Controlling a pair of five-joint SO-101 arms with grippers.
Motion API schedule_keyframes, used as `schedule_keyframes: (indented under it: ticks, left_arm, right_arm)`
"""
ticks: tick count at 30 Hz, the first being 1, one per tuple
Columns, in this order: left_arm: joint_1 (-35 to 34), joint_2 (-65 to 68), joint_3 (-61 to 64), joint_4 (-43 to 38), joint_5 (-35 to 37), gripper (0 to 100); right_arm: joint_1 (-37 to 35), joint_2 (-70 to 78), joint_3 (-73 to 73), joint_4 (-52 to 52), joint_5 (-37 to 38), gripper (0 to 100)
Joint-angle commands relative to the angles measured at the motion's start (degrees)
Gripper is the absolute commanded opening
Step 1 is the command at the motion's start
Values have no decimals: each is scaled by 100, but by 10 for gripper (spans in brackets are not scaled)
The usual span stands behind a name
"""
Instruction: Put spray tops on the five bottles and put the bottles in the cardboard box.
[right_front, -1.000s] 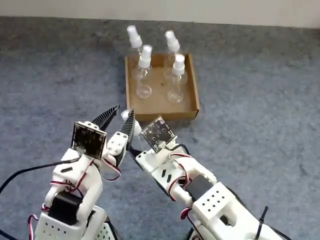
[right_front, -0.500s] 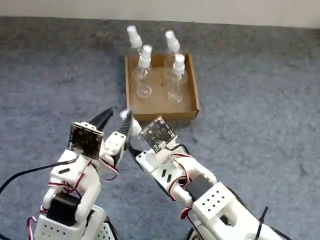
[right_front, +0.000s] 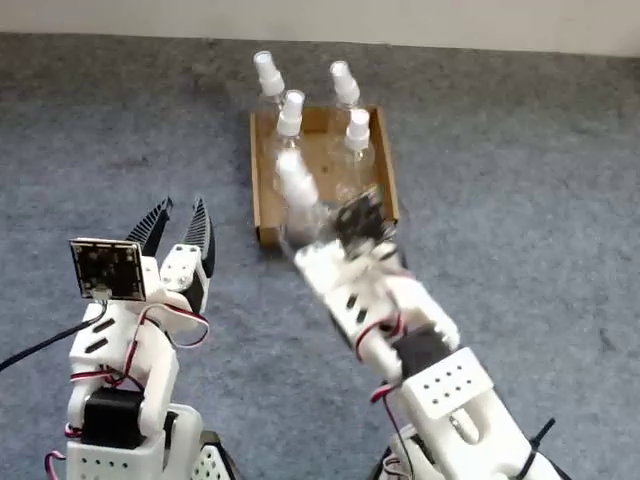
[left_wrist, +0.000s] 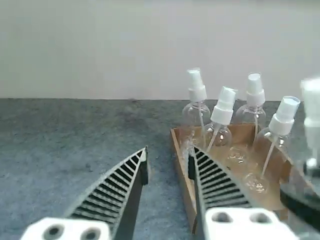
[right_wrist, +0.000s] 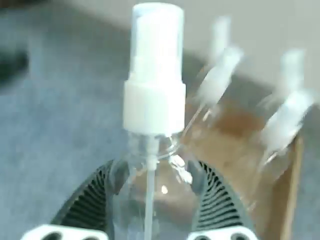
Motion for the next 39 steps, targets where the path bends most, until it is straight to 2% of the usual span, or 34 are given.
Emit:
schedule_keyframes:
  ticks: [1, 4, 8, 11, 13, 19, 25, 39]
  left_arm:
    - [541, 4, -66, -9, 18, 143]
    - [1015, 4, -48, 70, -193, 184]
    - [1745, 4, -75, 264, -651, 190]
    - [2044, 4, -40, 290, -747, 200]
    - [2062, 4, -40, 290, -738, 222]
    - [2044, 13, 189, 211, -756, 228]
    - [1868, 13, 453, -264, -756, 200]
    - [1754, 13, 470, -369, -756, 199]
  right_arm:
    - [242, 418, -1323, -163, 18, 4]
    - [233, 1007, -1886, -163, 18, 4]
    - [224, 1789, -2352, -163, -53, 4]
    - [110, 2123, -2501, -57, -835, 4]
    - [-13, 2193, -2659, 233, -1178, 4]
    - [-268, 2009, -3152, 1411, -1178, 4]
    - [-374, 1235, -3407, 2607, -1152, 4]
    - [-347, 224, -3424, 3600, -1134, 4]
